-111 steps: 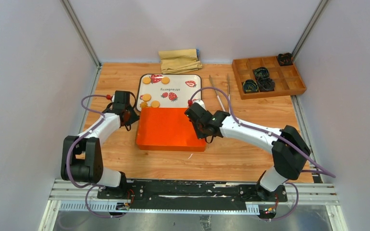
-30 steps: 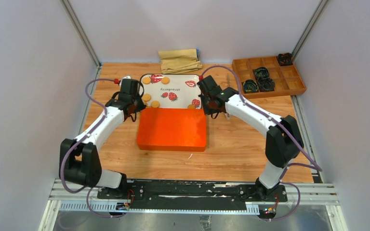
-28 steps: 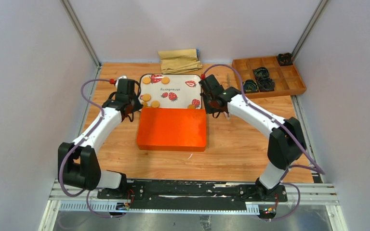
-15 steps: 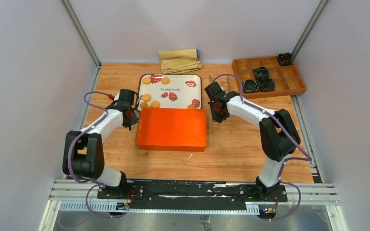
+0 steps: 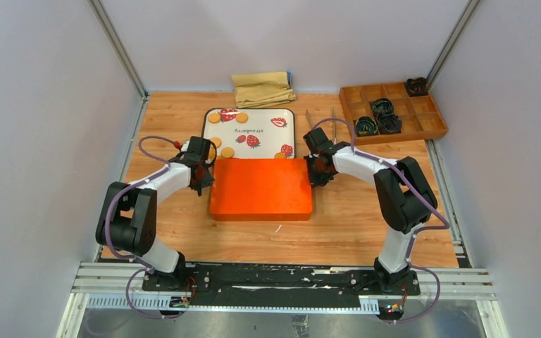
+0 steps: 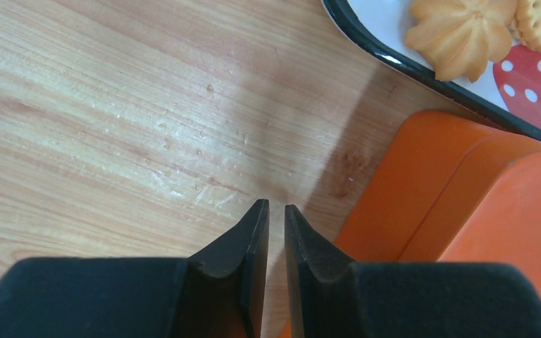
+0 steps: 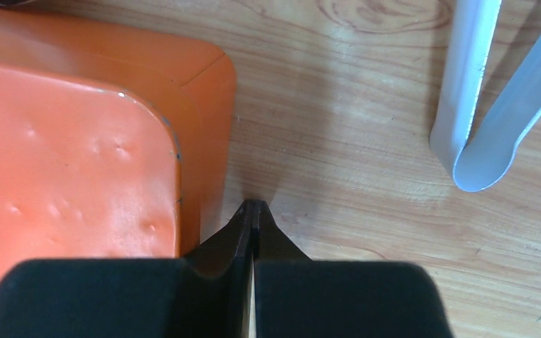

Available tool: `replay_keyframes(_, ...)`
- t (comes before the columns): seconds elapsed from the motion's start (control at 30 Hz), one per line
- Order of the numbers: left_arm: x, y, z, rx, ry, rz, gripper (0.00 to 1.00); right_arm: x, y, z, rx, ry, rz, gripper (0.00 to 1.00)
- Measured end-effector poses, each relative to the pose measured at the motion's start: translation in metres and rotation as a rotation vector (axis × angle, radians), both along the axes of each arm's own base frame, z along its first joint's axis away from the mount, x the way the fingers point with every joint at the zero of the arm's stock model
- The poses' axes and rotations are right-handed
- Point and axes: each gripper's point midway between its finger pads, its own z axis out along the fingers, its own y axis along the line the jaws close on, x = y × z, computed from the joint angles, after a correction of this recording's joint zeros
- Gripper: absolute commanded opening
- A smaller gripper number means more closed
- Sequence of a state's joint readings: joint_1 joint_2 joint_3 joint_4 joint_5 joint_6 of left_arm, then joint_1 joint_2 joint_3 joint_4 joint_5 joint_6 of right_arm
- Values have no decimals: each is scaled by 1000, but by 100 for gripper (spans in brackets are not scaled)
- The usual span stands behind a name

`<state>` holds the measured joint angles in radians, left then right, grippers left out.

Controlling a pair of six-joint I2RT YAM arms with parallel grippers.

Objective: Pack the cookies

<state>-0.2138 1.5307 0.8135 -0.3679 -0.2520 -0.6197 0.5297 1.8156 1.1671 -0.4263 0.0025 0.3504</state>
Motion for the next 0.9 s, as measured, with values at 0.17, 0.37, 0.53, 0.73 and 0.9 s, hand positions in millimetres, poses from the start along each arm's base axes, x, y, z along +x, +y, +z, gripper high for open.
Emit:
replay_keyframes(0.17, -3, -6, -2, 33, 7, -24, 21, -7, -4, 0, 12, 5, 0, 0)
replay_keyframes(0.37, -13, -12, -2, 64, 17, -54, 21, -24, -9, 2, 18, 21, 12, 0)
replay_keyframes(0.53, -37, -14, -7, 81, 57, -80, 21, -44, -10, 7, 16, 23, 36, 0)
replay_keyframes(0.73, -61, -9, -8, 106, 98, -89, 22, -60, -10, 9, -4, 35, 54, 0)
replay_keyframes(0.9, -61, -6, 2, 149, 99, -74, 25, -61, -12, 17, -78, 28, 34, 0)
